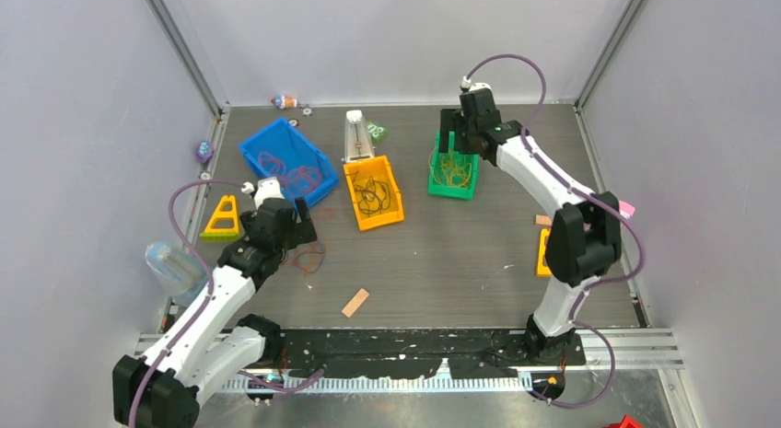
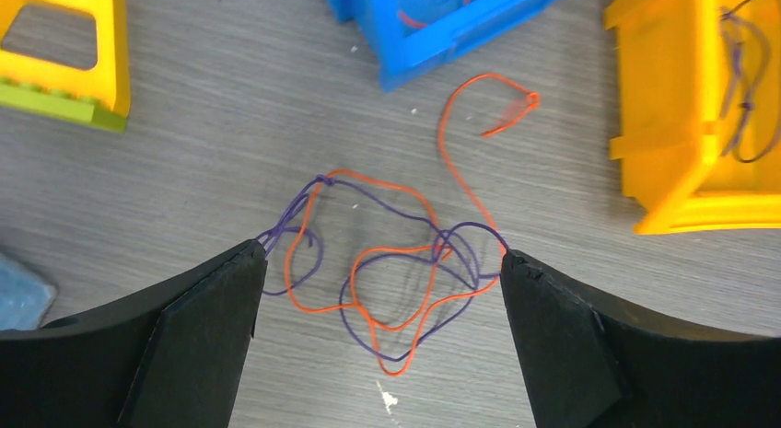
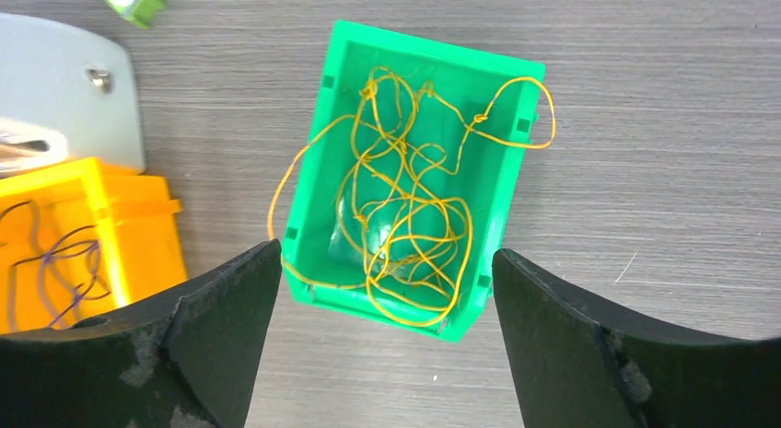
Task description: Untangle the cables
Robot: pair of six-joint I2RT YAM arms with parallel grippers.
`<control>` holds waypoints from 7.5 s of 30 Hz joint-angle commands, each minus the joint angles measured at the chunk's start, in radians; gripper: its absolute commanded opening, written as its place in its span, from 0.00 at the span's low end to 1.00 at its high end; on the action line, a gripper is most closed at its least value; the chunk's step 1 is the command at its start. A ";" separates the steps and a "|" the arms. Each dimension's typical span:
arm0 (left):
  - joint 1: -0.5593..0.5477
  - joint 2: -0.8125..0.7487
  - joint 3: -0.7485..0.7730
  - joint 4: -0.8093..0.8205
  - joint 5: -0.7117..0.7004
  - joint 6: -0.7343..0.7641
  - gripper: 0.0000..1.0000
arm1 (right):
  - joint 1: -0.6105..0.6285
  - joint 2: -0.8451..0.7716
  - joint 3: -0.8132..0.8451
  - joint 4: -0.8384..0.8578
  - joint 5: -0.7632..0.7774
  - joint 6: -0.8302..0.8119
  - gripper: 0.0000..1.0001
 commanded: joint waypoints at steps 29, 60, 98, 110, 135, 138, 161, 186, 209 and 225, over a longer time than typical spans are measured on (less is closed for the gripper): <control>-0.029 0.447 -0.082 0.305 0.621 -0.245 0.20 | 0.214 -0.631 -0.574 0.225 -0.228 0.058 0.97; -0.036 0.227 0.032 -0.011 0.455 -0.026 0.75 | 0.457 -0.498 -0.794 0.572 -0.368 0.138 0.71; -0.246 0.164 0.551 -0.216 0.761 0.153 0.00 | 0.466 -0.740 -1.000 0.891 -0.488 0.022 0.95; -0.279 0.219 0.694 -0.088 0.972 0.091 0.00 | 0.487 -0.721 -1.015 1.007 -0.559 0.006 0.87; -0.142 0.072 0.948 -0.062 0.263 0.195 0.00 | 0.531 -0.690 -1.218 0.779 0.147 0.270 0.24; -0.126 0.049 0.868 -0.033 0.243 0.197 0.00 | 0.514 -0.817 -1.210 0.619 0.283 0.304 0.14; -0.125 0.706 0.682 0.166 0.321 0.153 0.00 | 0.491 -0.937 -0.929 0.478 -0.133 0.022 0.05; -0.052 0.738 0.693 0.081 0.391 0.101 0.75 | 0.476 -0.500 -0.554 0.533 -0.292 -0.016 0.05; 0.031 0.502 0.098 0.985 0.967 0.237 0.63 | 0.380 -0.443 -0.511 0.508 -0.556 0.034 0.05; -0.007 0.599 0.205 0.888 0.992 0.259 0.00 | 0.374 -0.447 -0.537 0.498 -0.553 0.052 0.40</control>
